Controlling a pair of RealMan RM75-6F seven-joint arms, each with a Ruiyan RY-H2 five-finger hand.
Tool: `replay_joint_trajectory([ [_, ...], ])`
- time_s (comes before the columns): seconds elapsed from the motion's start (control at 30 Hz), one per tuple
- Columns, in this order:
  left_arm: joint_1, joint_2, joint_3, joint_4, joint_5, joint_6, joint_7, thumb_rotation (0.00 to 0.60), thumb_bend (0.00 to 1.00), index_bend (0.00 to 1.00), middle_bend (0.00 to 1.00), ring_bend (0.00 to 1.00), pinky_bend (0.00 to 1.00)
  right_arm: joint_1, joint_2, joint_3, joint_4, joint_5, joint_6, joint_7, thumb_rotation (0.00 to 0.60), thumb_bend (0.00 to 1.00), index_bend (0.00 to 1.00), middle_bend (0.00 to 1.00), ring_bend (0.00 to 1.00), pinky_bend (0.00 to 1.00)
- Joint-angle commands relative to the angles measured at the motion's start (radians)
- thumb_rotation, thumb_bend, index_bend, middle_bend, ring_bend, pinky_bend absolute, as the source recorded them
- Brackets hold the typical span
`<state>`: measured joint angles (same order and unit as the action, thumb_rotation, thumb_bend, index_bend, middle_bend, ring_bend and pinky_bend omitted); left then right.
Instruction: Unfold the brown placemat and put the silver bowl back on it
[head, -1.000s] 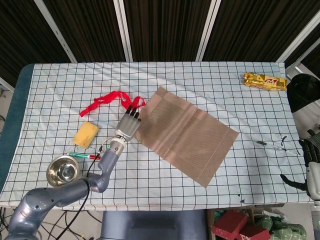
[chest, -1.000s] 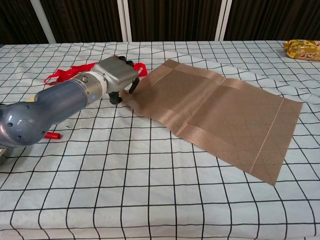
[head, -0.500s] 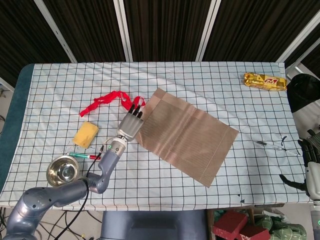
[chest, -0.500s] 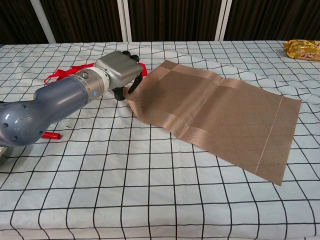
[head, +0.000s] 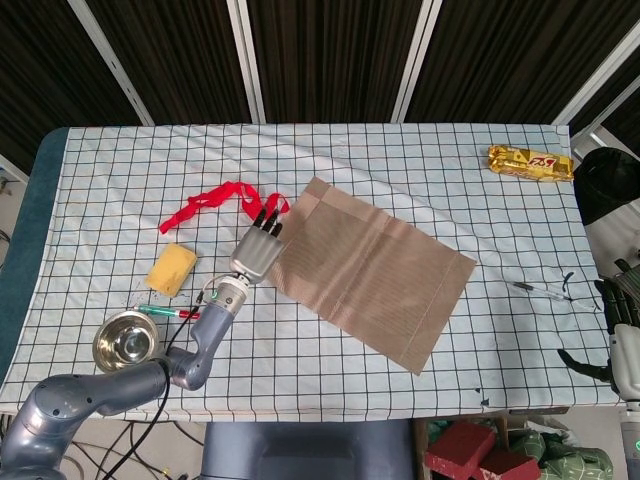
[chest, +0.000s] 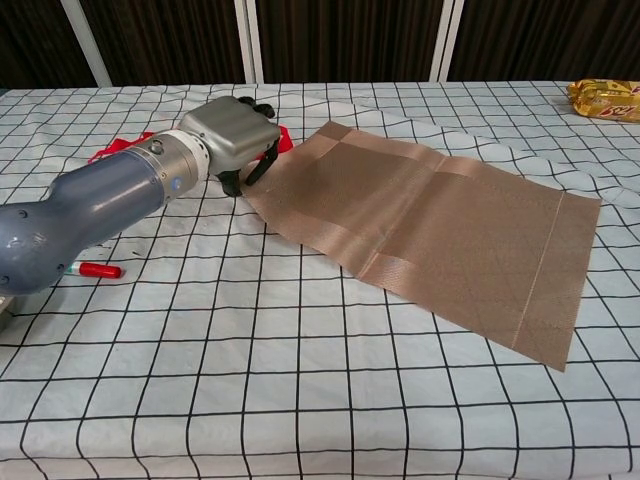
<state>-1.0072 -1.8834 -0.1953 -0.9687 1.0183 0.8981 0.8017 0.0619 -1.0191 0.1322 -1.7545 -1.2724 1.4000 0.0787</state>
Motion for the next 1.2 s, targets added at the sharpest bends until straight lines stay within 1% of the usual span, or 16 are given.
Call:
replay_joint_trajectory([
  [0.03,0.021,0.035,0.010,-0.044,0.008,0.024,0.008,0.600,0.42,0.67,0.23,0.04,0.09,0.000,0.000,0.000,0.000,-0.001,0.000,0.000,0.600,0.10,0.07,0.00,0.00,0.16],
  [0.17,0.056,0.094,0.023,-0.129,0.009,0.059,0.022,0.600,0.42,0.67,0.22,0.04,0.09,-0.001,0.001,-0.001,-0.001,-0.003,0.000,0.000,0.600,0.10,0.07,0.00,0.00,0.16],
  [0.33,0.110,0.197,0.055,-0.288,0.014,0.114,0.052,0.600,0.42,0.67,0.22,0.04,0.09,-0.002,0.001,-0.002,-0.003,-0.004,0.000,-0.004,0.600,0.10,0.07,0.00,0.00,0.16],
  [0.5,0.184,0.331,0.115,-0.521,0.028,0.191,0.096,0.600,0.42,0.67,0.22,0.04,0.09,-0.003,-0.001,-0.002,-0.005,-0.006,0.002,-0.010,0.600,0.10,0.07,0.00,0.00,0.16],
  [0.67,0.219,0.401,0.158,-0.690,0.040,0.232,0.137,0.600,0.42,0.67,0.21,0.04,0.09,-0.003,-0.001,-0.001,-0.007,-0.006,0.004,-0.013,0.600,0.10,0.07,0.00,0.00,0.16],
  [0.73,0.232,0.424,0.183,-0.756,0.049,0.244,0.160,0.600,0.42,0.67,0.21,0.04,0.09,-0.004,-0.001,-0.001,-0.008,-0.006,0.005,-0.014,0.600,0.10,0.07,0.00,0.00,0.16],
  [0.83,0.244,0.439,0.213,-0.819,0.055,0.252,0.186,0.600,0.42,0.67,0.21,0.04,0.09,-0.004,-0.002,0.000,-0.007,-0.006,0.005,-0.013,0.600,0.10,0.07,0.00,0.00,0.16],
  [0.97,0.254,0.442,0.245,-0.870,0.060,0.251,0.210,0.600,0.42,0.66,0.21,0.04,0.09,-0.004,-0.001,0.000,-0.008,-0.005,0.005,-0.013,0.600,0.10,0.07,0.00,0.00,0.16],
  [1.1,0.261,0.432,0.287,-0.917,0.076,0.241,0.243,0.600,0.42,0.66,0.21,0.04,0.09,-0.005,-0.001,0.000,-0.008,-0.005,0.005,-0.014,0.600,0.10,0.07,0.00,0.00,0.16],
  [1.2,0.267,0.413,0.307,-0.939,0.084,0.239,0.260,0.600,0.42,0.66,0.21,0.04,0.09,-0.005,-0.001,0.001,-0.009,-0.005,0.006,-0.013,0.600,0.10,0.07,0.00,0.00,0.16],
])
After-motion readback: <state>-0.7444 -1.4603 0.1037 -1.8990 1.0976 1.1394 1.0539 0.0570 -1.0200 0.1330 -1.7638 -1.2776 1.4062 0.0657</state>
